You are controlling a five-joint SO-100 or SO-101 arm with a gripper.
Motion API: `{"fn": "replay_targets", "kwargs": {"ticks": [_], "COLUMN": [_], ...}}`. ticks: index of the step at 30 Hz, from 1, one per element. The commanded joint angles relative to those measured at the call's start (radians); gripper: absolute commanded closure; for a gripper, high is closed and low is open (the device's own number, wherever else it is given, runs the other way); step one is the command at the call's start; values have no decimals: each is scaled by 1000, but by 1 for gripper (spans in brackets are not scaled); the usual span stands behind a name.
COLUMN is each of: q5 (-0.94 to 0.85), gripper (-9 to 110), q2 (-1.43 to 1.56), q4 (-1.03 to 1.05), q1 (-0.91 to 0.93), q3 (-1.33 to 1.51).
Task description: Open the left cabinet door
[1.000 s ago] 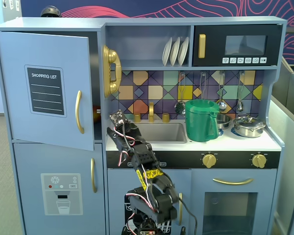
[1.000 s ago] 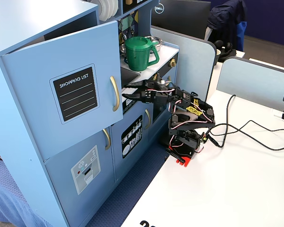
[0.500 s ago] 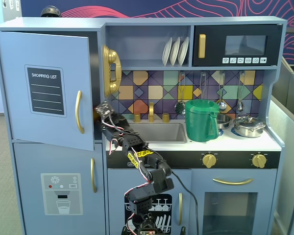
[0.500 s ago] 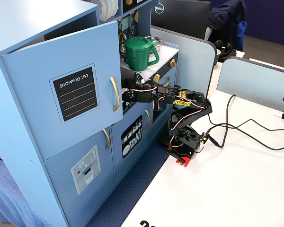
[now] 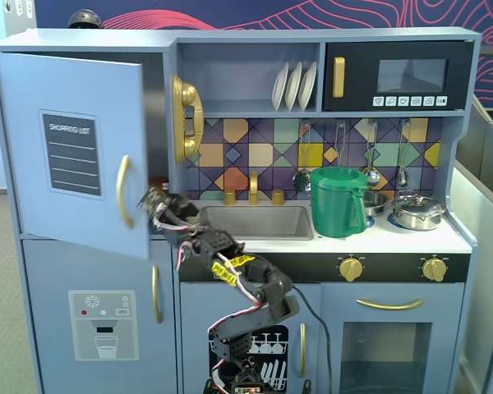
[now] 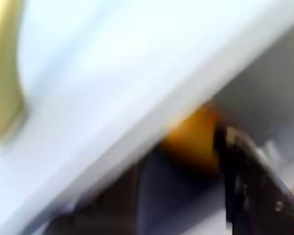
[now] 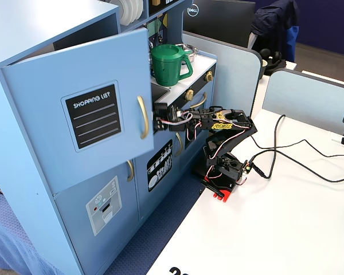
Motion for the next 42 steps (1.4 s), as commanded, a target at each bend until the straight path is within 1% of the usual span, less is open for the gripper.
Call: {"fn": "replay_targets", "kwargs": {"ticks": [1,12,22,29,34,42], "q5": [-9,-120,-232,-278,-265,-147], "gripper": [94,94,94,94,94,94], "q2": [51,63,-29,-132,-133,123], "q4": [-35,-67,-149,-202,-201,-35], "q1": [-51,-179,-304,-359,-341,-127], "q3": [20,54,38,-11,-11,78]}}
